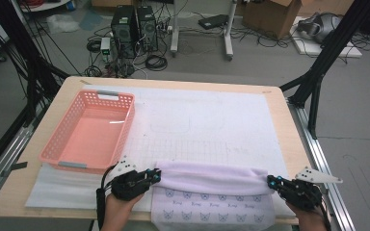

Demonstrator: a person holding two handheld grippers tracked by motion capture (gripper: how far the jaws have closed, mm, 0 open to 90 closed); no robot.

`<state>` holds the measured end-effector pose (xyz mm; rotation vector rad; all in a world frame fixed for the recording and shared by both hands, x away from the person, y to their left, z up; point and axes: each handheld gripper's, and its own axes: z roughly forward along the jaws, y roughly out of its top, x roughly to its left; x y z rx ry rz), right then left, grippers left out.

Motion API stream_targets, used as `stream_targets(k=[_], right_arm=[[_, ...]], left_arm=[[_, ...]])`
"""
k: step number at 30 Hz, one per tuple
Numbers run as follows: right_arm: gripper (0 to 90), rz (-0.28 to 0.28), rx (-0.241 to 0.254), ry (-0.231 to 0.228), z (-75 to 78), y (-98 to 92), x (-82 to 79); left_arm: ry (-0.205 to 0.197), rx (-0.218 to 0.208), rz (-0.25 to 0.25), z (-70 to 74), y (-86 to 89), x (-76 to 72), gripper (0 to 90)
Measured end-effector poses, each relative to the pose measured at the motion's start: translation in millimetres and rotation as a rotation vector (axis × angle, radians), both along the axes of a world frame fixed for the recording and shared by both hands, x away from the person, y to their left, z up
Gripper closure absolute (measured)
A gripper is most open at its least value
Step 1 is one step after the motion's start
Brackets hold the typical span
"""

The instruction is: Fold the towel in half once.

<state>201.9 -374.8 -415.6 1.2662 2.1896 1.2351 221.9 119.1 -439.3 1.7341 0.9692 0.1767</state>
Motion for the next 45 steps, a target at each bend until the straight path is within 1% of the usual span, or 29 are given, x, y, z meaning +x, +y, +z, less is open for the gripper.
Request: stream_targets(k=[3,5,6,7,8,10,11,12,13,15,17,20,22,23,24,26,27,28,30,32,33,34,35,37,38,39,41,43,45], right_arm=[[85.9,0.007,0.003,0.022,-0.7,-1.5,-8.7],[81.5,0.014,-0.023,0.064,-4.9,-0.5,-12.5],[76.5,0.011,-0.035,0.086,-7.2,0.3,-13.4],[69.3,0.011,-0.051,0.117,-9.6,0.1,-13.4],[64.2,-0.003,-0.048,0.134,-10.5,-0.6,-13.7],[59.6,-0.031,-0.018,0.101,-7.2,-4.7,-13.3],[59.8,-0.042,0.009,0.075,-3.7,-6.7,-12.6],[60.6,-0.054,0.027,0.047,-0.1,-7.8,-10.8],[61.6,-0.060,0.023,0.028,1.5,-7.5,-8.3],[62.5,-0.058,0.018,0.034,0.0,-4.0,-0.4],[65.7,-0.042,-0.017,0.041,-5.8,3.6,10.3],[70.4,0.001,-0.045,0.075,-17.6,15.0,28.8],[71.9,-0.002,-0.083,0.094,-26.1,20.3,41.4],[76.4,-0.005,-0.103,0.090,-28.8,20.8,45.4],[77.6,-0.025,-0.126,0.062,-29.2,19.5,47.3],[78.7,-0.095,-0.202,0.021,-28.7,16.2,50.3],[81.0,-0.120,-0.222,0.007,-28.8,13.3,51.3],[78.8,-0.151,-0.226,0.002,-29.1,10.7,51.9],[76.0,-0.175,-0.204,-0.004,-29.2,7.5,50.8],[71.8,-0.165,-0.152,-0.015,-25.1,5.5,44.8],[66.8,-0.162,-0.134,-0.021,-23.0,4.3,42.6],[62.3,-0.158,-0.105,-0.013,-20.3,2.6,39.9],[60.7,-0.150,-0.082,0.003,-18.5,0.8,37.1],[57.1,-0.126,-0.084,0.004,-18.0,-1.6,31.5],[54.6,-0.123,-0.085,0.011,-18.1,-2.6,30.0],[52.1,-0.122,-0.072,0.027,-18.6,-4.2,28.9],[49.7,-0.126,-0.066,0.043,-20.5,-6.6,28.0],[47.0,-0.124,-0.057,0.063,-22.2,-6.8,28.1],[46.4,-0.106,-0.074,0.080,-24.0,-4.2,28.3]], left_arm=[[0.017,0.027,-0.022,-6.6,-0.1,-10.3,80.6],[0.025,0.043,-0.021,-9.2,0.3,-12.8,76.6],[0.025,0.047,-0.019,-10.0,1.3,-13.1,73.1],[0.022,0.042,-0.009,-10.1,2.0,-12.6,65.6],[0.014,0.032,0.001,-9.3,3.4,-11.5,56.2],[-0.024,0.019,0.027,-6.3,5.6,-8.3,47.4],[-0.041,0.017,0.040,-4.4,6.4,-5.2,44.8],[-0.046,0.020,0.049,-3.2,6.7,-1.1,44.4],[-0.046,0.020,0.055,-2.7,6.4,2.2,44.1],[-0.045,0.034,0.076,-3.2,5.3,12.2,43.7],[-0.030,0.042,0.088,-4.4,4.3,22.2,43.2],[-0.023,0.043,0.097,-5.4,3.0,32.5,43.3],[-0.020,0.039,0.102,-6.8,2.8,34.3,43.3],[-0.021,0.045,0.099,-7.5,2.9,34.1,43.2],[-0.020,0.048,0.096,-8.3,2.7,33.9,43.2],[-0.018,0.051,0.098,-9.1,2.9,33.1,42.5],[-0.017,0.051,0.099,-9.5,3.3,32.8,42.0],[-0.015,0.052,0.101,-9.5,3.8,32.5,41.7],[-0.015,0.050,0.102,-9.8,4.3,32.2,41.5],[-0.008,0.055,0.104,-10.3,4.7,32.9,41.5],[-0.003,0.061,0.105,-10.9,4.8,34.1,41.5],[0.011,0.062,0.105,-11.7,4.3,35.5,41.5],[0.025,0.067,0.104,-12.7,3.5,37.0,41.4],[0.055,0.085,0.098,-13.9,1.3,39.8,41.1],[0.066,0.090,0.095,-14.2,0.5,40.8,41.0],[0.082,0.096,0.083,-14.5,-0.4,42.0,41.1],[0.108,0.105,0.070,-15.7,-3.3,43.5,41.7],[0.105,0.127,0.064,-15.4,-7.6,43.2,41.4],[0.099,0.137,0.062,-15.1,-12.0,42.2,40.9]])
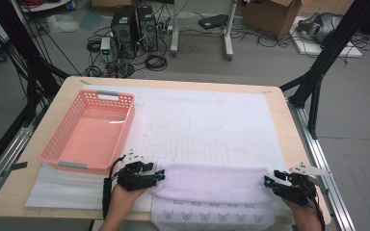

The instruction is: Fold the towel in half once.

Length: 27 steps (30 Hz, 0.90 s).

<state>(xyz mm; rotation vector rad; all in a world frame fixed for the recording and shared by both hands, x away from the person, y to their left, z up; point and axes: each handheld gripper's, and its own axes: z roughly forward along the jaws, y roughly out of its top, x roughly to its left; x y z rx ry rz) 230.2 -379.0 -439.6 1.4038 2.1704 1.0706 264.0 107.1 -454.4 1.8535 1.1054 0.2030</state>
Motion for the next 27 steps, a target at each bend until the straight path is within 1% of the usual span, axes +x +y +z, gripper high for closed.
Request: stream_targets(k=[2,3,4,5,7,10,11,12,13,14,15,16,17,19,21,22,23,24,25,26,27], right_arm=[[45.8,0.031,-0.027,0.015,-3.4,4.4,1.5],[44.7,0.040,-0.042,0.029,-5.3,7.6,1.9],[45.2,0.039,-0.061,0.024,-4.7,9.9,0.9],[45.9,0.039,-0.061,0.030,-4.3,10.2,1.1],[49.0,0.034,-0.062,0.040,-3.4,9.4,1.8],[52.9,0.034,-0.076,0.035,-3.2,10.4,1.3],[56.2,0.039,-0.076,0.038,-2.7,10.7,1.2],[59.2,0.043,-0.074,0.042,-2.4,11.0,1.1],[61.9,0.050,-0.068,0.040,-2.4,10.9,1.2],[65.3,0.049,-0.056,0.049,-2.4,11.0,0.8],[69.5,0.058,-0.048,0.053,-2.3,10.1,1.0],[74.9,0.065,-0.036,0.057,-2.4,9.5,1.1],[81.8,0.084,0.000,0.077,-2.8,8.3,1.0],[83.5,0.096,0.027,0.079,-4.2,5.8,1.8],[84.6,0.098,0.069,0.095,-5.4,2.4,3.0],[85.0,0.106,0.077,0.097,-5.4,1.2,3.0],[85.3,0.114,0.077,0.087,-5.6,0.8,3.0],[85.5,0.121,0.073,0.079,-4.8,1.1,2.8],[85.7,0.129,0.074,0.068,-2.8,1.1,2.8],[85.8,0.135,0.086,0.050,-0.4,0.8,3.2],[85.9,0.138,0.097,0.036,2.3,0.5,3.6]], left_arm=[[-0.004,0.004,-0.016,0.0,-4.5,-1.4,41.1],[-0.010,0.016,-0.031,0.0,-8.8,-3.3,42.0],[-0.021,0.036,-0.037,0.3,-11.6,-4.6,42.3],[-0.036,0.068,-0.044,0.9,-14.8,-6.3,42.8],[-0.048,0.085,-0.030,0.9,-17.1,-7.8,46.6],[-0.056,0.105,-0.008,1.0,-18.0,-8.7,58.8],[-0.056,0.108,-0.012,1.1,-18.1,-8.7,64.2],[-0.050,0.106,-0.031,1.1,-18.0,-8.9,69.5],[-0.052,0.105,-0.036,0.9,-18.9,-9.4,75.2],[-0.053,0.105,-0.038,0.8,-19.6,-10.2,76.8],[-0.050,0.101,-0.046,0.8,-19.8,-10.6,79.2],[-0.039,0.091,-0.047,0.5,-19.8,-10.9,82.4],[-0.029,0.079,-0.044,0.2,-19.4,-10.7,83.3],[0.011,0.033,-0.033,-0.9,-16.0,-8.7,84.6],[0.029,0.007,-0.027,-1.4,-13.9,-7.8,85.2],[0.030,0.003,-0.028,-1.1,-12.8,-7.4,85.4],[0.021,-0.003,-0.022,-0.3,-11.6,-7.2,85.4],[0.013,-0.017,-0.016,2.1,-9.1,-6.6,85.5],[0.000,-0.040,-0.014,5.7,-5.8,-5.6,85.5],[-0.010,-0.062,-0.010,10.0,-3.0,-4.8,85.6],[-0.026,-0.070,-0.009,14.4,-0.6,-4.2,85.7]])
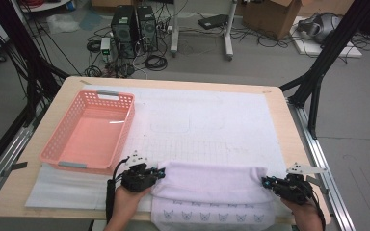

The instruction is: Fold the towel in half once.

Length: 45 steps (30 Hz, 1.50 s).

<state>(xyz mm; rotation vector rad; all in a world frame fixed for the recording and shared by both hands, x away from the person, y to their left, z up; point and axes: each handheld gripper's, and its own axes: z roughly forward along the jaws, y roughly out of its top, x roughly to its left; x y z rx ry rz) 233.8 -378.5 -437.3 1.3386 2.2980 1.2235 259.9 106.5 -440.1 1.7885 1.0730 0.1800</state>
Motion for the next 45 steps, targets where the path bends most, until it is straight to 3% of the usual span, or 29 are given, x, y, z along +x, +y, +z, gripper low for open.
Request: stream_targets(k=[3,8,13,16,19,22,32,36,39,41,42,44,45], right_arm=[[86.1,0.006,0.028,-0.045,6.1,-0.3,3.8],[86.1,-0.005,0.021,-0.118,15.0,2.7,20.8],[86.0,-0.024,0.012,-0.131,24.6,4.4,50.7],[86.0,-0.043,-0.023,-0.136,31.2,6.0,70.9],[86.0,-0.058,-0.063,-0.144,36.2,8.8,85.5],[86.0,-0.079,-0.104,-0.150,40.9,12.8,100.7],[86.0,-0.135,-0.091,-0.186,41.8,15.7,131.7],[86.0,-0.162,-0.088,-0.208,44.4,19.0,140.8],[86.0,-0.175,-0.093,-0.190,41.4,20.3,145.6],[85.3,-0.180,-0.098,-0.168,36.7,20.7,148.4],[82.8,-0.184,-0.093,-0.153,34.5,21.3,149.7],[67.6,-0.238,-0.101,-0.158,33.2,22.3,149.4],[67.2,-0.248,-0.071,-0.150,33.0,19.9,149.3]], left_arm=[[-0.046,-0.012,0.022,12.3,3.7,5.7,85.7],[-0.072,-0.018,0.054,23.8,6.9,30.9,85.7],[-0.102,0.017,0.072,32.7,3.5,57.8,85.6],[-0.098,0.028,0.092,35.1,2.6,75.1,85.5],[-0.099,0.064,0.106,35.4,-1.5,91.0,85.5],[-0.098,0.044,0.131,33.4,-2.8,103.5,85.5],[-0.146,0.088,0.156,40.8,-5.4,128.8,85.4],[-0.123,0.062,0.178,38.0,-4.7,133.9,85.4],[-0.101,0.096,0.154,32.9,-6.8,133.2,85.0],[-0.090,0.091,0.156,28.7,-7.6,132.1,83.7],[-0.085,0.089,0.159,25.9,-7.2,131.3,81.1],[-0.061,0.077,0.178,21.1,-3.5,129.5,66.5],[-0.038,0.073,0.176,19.9,-2.0,129.2,60.4]])
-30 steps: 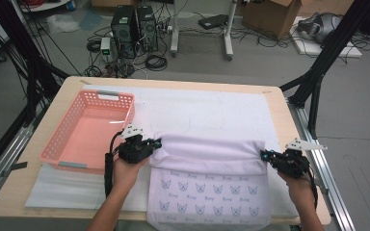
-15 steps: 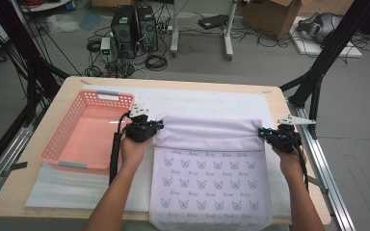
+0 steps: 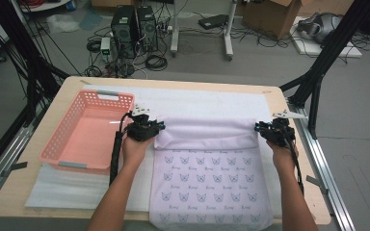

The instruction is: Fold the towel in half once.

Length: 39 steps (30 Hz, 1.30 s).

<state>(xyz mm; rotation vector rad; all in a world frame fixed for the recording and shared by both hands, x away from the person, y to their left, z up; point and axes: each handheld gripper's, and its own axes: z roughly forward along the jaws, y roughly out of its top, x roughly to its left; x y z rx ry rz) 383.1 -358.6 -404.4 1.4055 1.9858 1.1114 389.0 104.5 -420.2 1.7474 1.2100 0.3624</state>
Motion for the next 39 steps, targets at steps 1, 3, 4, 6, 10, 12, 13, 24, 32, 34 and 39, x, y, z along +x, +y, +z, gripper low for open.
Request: stream_targets(k=[1,3,4,6,10,12,13,24,32,34,39], right_arm=[[65.9,0.004,0.024,0.009,0.1,-2.4,-0.9],[65.7,0.010,0.025,0.012,-0.1,-5.4,-3.9],[64.4,0.026,0.048,0.023,-1.0,-7.3,-5.7],[62.5,0.039,0.064,0.040,-2.7,-9.3,-7.9],[59.3,0.088,0.093,0.089,-8.6,-9.0,-13.4],[58.6,0.126,0.097,0.110,-12.3,-6.2,-15.1],[58.1,0.139,0.088,0.118,-14.3,-4.1,-15.6],[86.8,0.155,0.001,0.147,-29.2,1.5,-23.2],[86.8,0.201,0.017,0.089,-25.0,-7.9,-57.0],[86.9,0.216,0.009,0.076,-24.1,-7.6,-67.1],[86.8,0.237,0.022,0.043,-23.5,-11.6,-93.5]], left_arm=[[0.011,0.006,-0.015,-0.5,0.8,-0.9,56.0],[-0.009,0.007,-0.040,0.3,-1.6,-6.2,52.4],[-0.040,-0.008,-0.049,-0.1,-2.3,-9.8,51.6],[-0.047,-0.017,-0.066,-2.9,-3.8,-13.7,51.1],[-0.017,-0.027,-0.094,-16.1,-6.2,-20.5,48.1],[0.003,-0.018,-0.106,-22.9,-7.6,-24.3,48.1],[0.027,-0.006,-0.119,-24.7,-8.4,-24.4,48.1],[0.032,0.077,-0.143,-25.0,-14.9,-42.8,86.9],[-0.058,0.049,-0.197,-19.4,-8.3,-78.3,86.5],[-0.063,0.040,-0.203,-21.2,-5.7,-87.4,86.3],[-0.083,0.027,-0.233,-23.6,-0.9,-109.9,85.0]])
